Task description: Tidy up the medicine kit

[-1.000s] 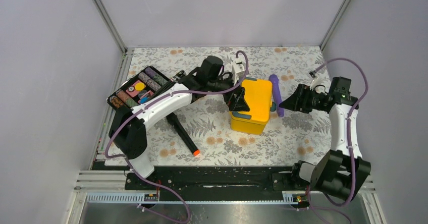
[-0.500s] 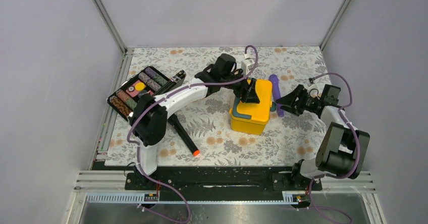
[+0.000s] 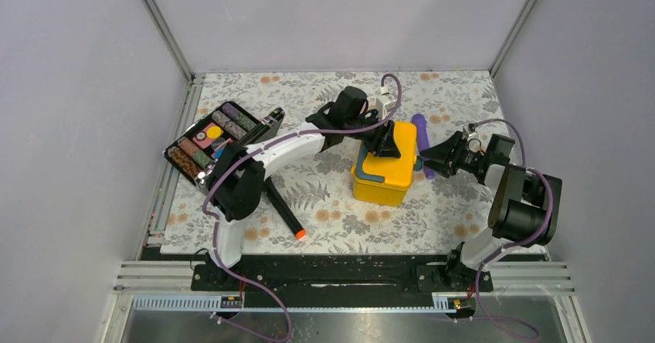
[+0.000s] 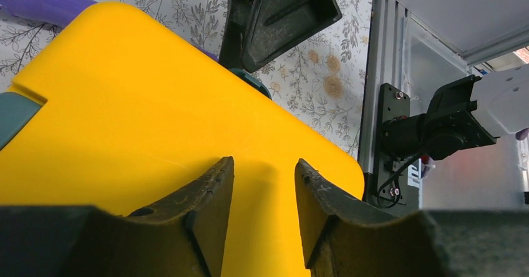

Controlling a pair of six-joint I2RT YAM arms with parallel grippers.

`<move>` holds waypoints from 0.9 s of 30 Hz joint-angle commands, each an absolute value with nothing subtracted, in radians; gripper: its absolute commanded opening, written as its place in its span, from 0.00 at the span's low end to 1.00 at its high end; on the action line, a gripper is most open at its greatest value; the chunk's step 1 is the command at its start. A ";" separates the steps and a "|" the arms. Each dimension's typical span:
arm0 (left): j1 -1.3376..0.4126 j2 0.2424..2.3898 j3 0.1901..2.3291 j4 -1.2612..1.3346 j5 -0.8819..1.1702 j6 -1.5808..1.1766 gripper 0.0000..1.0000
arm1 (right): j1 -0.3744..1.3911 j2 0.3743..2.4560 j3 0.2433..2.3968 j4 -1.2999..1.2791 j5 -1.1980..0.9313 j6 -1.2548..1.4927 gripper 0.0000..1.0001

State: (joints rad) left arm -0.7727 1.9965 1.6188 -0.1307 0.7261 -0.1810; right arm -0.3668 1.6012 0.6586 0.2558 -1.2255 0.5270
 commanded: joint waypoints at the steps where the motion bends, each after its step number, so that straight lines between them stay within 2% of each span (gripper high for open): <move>1: -0.781 2.004 1.567 -0.185 0.686 -0.136 0.41 | -0.354 1.634 0.604 0.526 -1.288 0.687 0.73; 5: -0.784 1.998 1.551 -0.190 0.681 -0.125 0.41 | -0.318 1.672 0.575 0.744 -1.291 0.840 0.72; 11: -0.793 1.992 1.545 -0.187 0.686 -0.124 0.41 | -0.265 1.696 0.601 0.813 -1.305 0.915 0.73; 17: -0.793 1.993 1.548 -0.204 0.676 -0.100 0.41 | -0.252 1.747 0.589 1.093 -1.359 1.143 0.72; 23: -0.792 1.999 1.548 -0.209 0.665 -0.086 0.40 | -0.252 1.699 0.577 1.117 -1.390 1.189 0.70; 27: -0.790 1.998 1.549 -0.207 0.653 -0.082 0.39 | -0.252 1.640 0.558 1.045 -1.384 1.142 0.67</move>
